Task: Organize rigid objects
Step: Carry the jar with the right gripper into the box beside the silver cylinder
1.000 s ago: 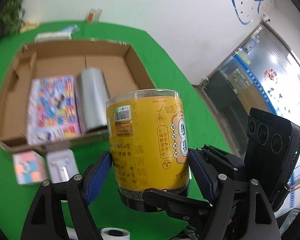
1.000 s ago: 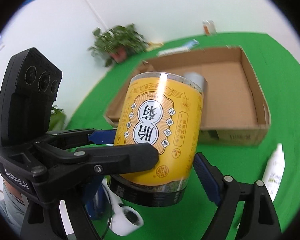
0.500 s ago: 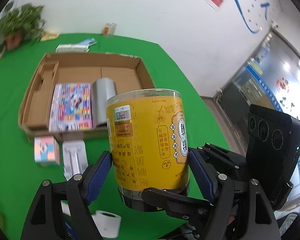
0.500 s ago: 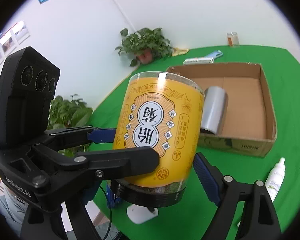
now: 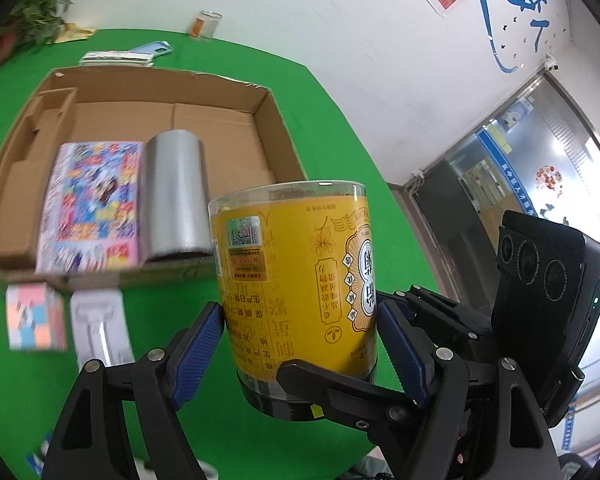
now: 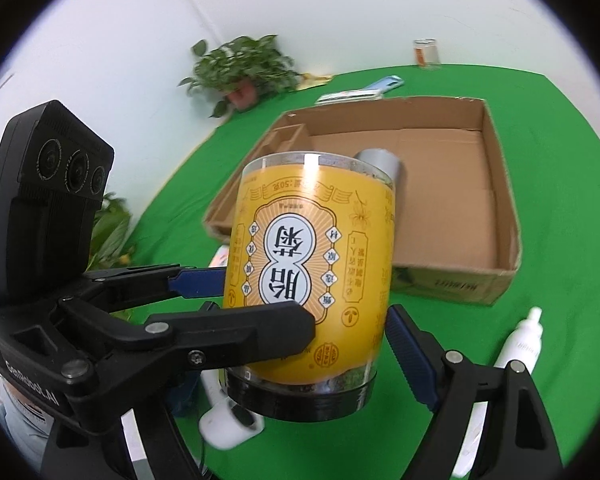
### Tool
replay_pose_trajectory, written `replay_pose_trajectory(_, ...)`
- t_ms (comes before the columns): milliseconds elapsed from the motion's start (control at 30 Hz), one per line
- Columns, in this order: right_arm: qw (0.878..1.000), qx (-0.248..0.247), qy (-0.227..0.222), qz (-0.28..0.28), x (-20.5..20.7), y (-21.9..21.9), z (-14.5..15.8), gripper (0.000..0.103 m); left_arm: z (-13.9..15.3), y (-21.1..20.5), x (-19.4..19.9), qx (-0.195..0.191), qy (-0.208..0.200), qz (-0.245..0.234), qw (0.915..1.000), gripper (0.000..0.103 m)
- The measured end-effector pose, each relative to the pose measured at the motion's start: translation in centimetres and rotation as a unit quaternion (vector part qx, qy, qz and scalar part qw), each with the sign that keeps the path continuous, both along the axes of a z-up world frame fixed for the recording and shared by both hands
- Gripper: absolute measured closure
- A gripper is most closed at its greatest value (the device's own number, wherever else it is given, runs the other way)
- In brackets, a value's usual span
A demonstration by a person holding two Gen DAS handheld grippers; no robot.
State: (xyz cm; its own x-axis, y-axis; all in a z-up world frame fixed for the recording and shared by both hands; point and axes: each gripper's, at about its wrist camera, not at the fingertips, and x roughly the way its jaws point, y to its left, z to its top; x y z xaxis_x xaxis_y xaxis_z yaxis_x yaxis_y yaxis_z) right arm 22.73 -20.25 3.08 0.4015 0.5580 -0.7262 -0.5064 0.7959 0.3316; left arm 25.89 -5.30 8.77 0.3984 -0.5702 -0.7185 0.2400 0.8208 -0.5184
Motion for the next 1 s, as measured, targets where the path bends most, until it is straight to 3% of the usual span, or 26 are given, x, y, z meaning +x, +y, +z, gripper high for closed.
replay_pose_trajectory(233,0.999,-0.017,0.012,-0.029,5.3,-0.3,0.3,0.019,-0.3,-0.8,7.1,-0.012,0.016,-0.023,0.9995,0.027)
replay_pose_trajectory(600,0.997,-0.007,0.048,-0.052,10.3,-1.2,-2.8,0.020,-4.8,-1.1,14.9,-0.033,0.065,-0.010,0.9973,0.027)
replay_pose_trajectory(900,0.995,-0.034,0.073,-0.050,11.9,-1.0,-4.6,0.020,-8.2,-2.7,18.4,-0.006,0.097,-0.012,0.9952,0.027)
replay_pose_trajectory(1000,0.994,-0.037,0.084,-0.054,11.9,-1.3,-5.5,0.020,-8.5,-3.7,18.5,0.019,0.076,-0.021,0.9967,0.025)
